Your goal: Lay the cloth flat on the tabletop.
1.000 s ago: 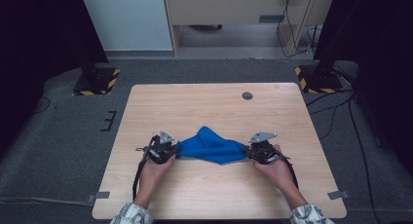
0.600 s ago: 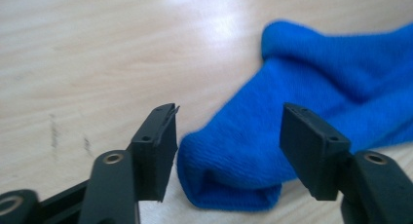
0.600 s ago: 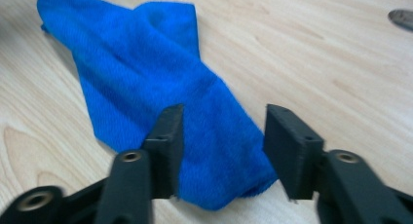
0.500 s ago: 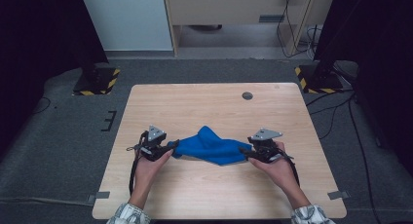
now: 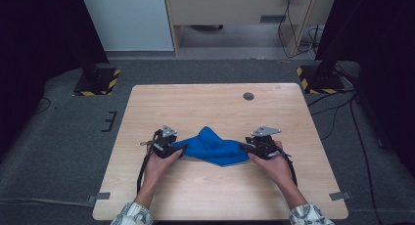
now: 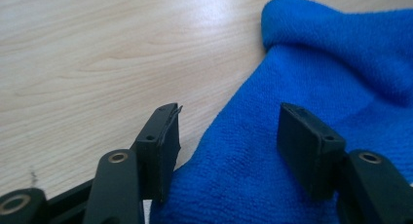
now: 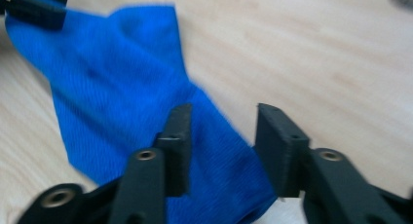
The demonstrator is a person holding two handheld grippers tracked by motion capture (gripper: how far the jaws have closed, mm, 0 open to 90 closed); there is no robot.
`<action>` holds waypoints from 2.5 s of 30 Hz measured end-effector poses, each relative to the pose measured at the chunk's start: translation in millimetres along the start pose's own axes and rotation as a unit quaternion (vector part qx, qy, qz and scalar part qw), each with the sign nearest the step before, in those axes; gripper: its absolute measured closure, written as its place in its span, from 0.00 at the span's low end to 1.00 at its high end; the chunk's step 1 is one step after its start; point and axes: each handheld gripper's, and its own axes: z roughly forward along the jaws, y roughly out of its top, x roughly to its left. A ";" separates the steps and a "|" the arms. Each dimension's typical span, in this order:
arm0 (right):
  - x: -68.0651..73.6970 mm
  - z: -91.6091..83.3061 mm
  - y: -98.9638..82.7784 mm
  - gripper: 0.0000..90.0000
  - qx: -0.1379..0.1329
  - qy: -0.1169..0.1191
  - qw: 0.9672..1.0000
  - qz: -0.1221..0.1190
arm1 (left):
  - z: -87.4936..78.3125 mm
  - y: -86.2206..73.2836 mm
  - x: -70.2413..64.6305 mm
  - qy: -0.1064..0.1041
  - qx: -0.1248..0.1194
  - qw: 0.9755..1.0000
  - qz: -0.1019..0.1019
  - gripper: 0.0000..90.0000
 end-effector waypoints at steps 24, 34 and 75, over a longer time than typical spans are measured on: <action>-0.9 3.9 -2.0 0.98 0.021 -0.001 0.999 -0.027 | -16.5 1.3 -13.6 -0.023 -0.013 0.999 0.022 0.89; -3.9 3.0 2.4 0.98 0.007 -0.035 0.999 -0.028 | -26.0 -9.3 -27.6 -0.035 0.008 0.999 0.037 0.88; -11.2 4.5 -9.2 0.50 0.035 -0.022 0.999 0.013 | 13.7 1.6 -23.8 -0.035 0.012 0.999 0.028 0.65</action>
